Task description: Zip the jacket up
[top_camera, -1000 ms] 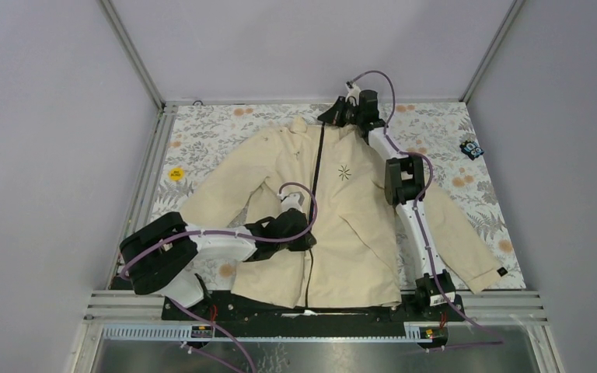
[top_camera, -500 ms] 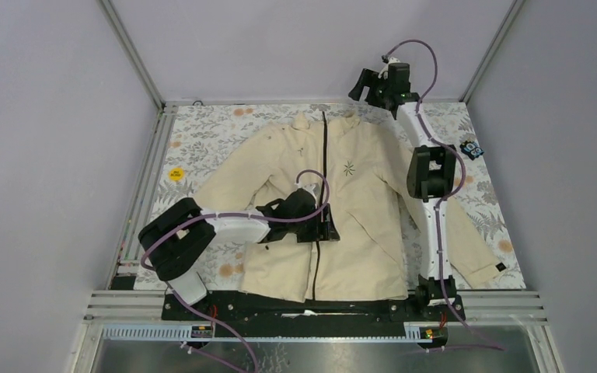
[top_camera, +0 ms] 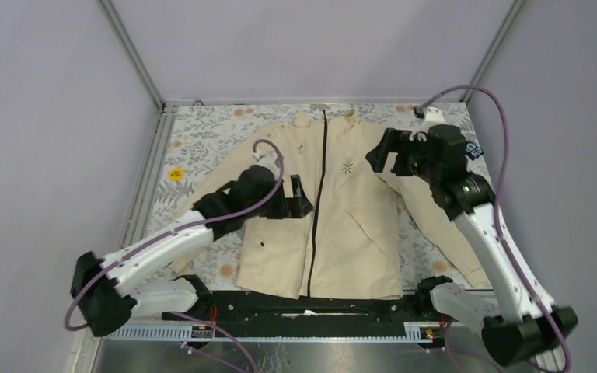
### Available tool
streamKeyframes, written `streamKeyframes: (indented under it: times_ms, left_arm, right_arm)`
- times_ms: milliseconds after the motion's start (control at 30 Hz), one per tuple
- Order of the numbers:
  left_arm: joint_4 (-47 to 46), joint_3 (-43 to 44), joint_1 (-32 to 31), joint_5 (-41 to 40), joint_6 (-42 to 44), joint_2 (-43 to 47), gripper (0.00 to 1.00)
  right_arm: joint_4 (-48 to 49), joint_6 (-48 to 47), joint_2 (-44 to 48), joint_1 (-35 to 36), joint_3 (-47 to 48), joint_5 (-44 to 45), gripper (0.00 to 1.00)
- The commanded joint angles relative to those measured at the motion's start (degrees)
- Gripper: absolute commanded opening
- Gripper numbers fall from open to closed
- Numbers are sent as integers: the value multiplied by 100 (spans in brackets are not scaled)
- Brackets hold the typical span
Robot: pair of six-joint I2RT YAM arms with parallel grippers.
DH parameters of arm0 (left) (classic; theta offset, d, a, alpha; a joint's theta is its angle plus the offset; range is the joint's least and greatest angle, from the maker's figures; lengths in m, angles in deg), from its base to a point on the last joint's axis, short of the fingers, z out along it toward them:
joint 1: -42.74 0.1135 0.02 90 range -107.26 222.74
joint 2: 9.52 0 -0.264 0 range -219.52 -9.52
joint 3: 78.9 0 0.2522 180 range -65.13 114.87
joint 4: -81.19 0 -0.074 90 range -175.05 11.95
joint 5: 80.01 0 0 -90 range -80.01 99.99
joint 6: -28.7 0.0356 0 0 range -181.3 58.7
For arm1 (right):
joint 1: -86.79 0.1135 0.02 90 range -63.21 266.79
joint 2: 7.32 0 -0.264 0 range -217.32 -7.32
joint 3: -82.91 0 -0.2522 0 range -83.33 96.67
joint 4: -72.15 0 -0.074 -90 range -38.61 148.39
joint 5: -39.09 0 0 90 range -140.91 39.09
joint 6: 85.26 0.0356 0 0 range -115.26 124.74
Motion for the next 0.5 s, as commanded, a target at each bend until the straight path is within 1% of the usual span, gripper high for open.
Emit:
streamKeyframes:
  times_ms: [0,100,200,267,367,467]
  left_arm:
    - [1000,1094,47,-673,672,897,99]
    - [1150,1679,55,-943,951,1390,99]
    - [1226,2258,61,-1183,1182,1743,99]
    - [1373,2734,55,-1373,1290,1903,99]
    - [1657,3474,55,-1452,1478,2067,99]
    - [1773,3967,55,-1505,1620,2297,99]
  right_arm:
    - [-1081,58,1513,-40,-292,75,100]
    - [-1320,51,2568,-36,-160,64,100]
    - [-1527,-15,3252,-38,237,224,100]
    - [-1791,-124,3388,-42,640,566,100]
    - [-2194,-314,3415,-40,1253,1132,100]
    - [-2321,-479,3501,-40,1580,1456,100]
